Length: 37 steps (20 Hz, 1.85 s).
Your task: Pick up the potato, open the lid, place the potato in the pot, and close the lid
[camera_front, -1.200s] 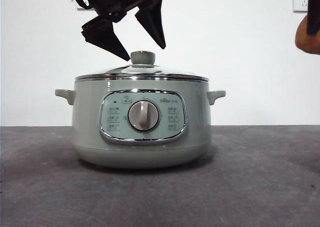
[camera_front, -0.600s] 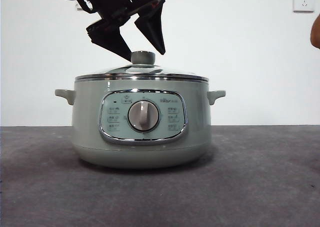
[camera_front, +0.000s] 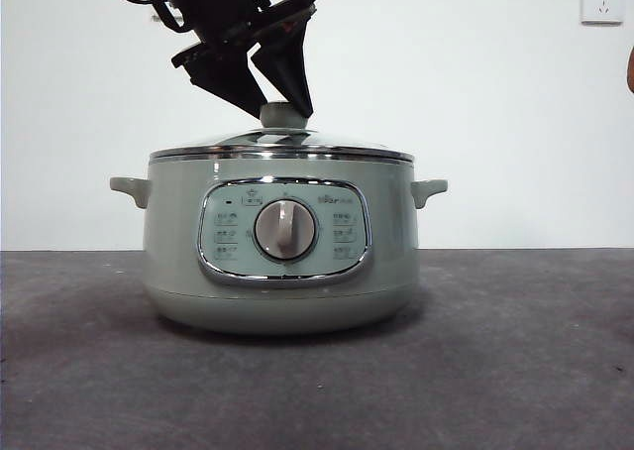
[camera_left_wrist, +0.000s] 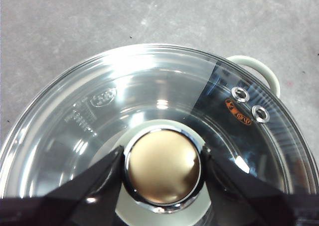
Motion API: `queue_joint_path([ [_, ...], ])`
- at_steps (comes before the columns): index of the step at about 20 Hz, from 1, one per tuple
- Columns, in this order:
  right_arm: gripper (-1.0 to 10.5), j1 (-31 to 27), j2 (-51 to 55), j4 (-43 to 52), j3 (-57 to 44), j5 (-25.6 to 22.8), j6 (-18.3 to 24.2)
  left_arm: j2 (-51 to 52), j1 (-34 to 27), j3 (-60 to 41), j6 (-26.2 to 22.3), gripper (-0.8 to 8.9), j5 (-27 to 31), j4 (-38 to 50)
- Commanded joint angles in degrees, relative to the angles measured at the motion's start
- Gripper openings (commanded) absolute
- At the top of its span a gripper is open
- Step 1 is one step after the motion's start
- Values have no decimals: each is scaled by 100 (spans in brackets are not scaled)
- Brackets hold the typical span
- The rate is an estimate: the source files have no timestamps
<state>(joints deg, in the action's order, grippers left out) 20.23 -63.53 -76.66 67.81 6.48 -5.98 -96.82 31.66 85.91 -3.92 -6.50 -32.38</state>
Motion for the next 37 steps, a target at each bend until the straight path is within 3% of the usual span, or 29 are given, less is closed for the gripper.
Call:
queue_joint_path([
  [1, -16, 7, 48, 15, -15, 20, 39, -221, 26, -83, -39, -10, -50, -61],
  [7, -16, 7, 81, 48, -15, 20, 39, 87, 26, -52, -50, -10, -52, 31],
  [13, -16, 7, 15, 411, 24, 28, -227, 726, -13, -52, -50, -10, 28, 33],
  [18, -16, 33, -520, 636, 391, 503, -291, 999, -264, -52, -289, -10, 57, -94],
  [24, -16, 713, -1871, 938, 1613, 511, -474, 1113, -1036, -52, -424, -10, 55, -273],
  [30, -15, 1423, -3764, 920, 3480, 507, -564, 1150, -1958, -52, -417, -9, 50, -280],
  [37, -15, 1674, -5646, 826, 5296, 433, -605, 1150, -2782, -52, -374, -9, 7, -214],
])
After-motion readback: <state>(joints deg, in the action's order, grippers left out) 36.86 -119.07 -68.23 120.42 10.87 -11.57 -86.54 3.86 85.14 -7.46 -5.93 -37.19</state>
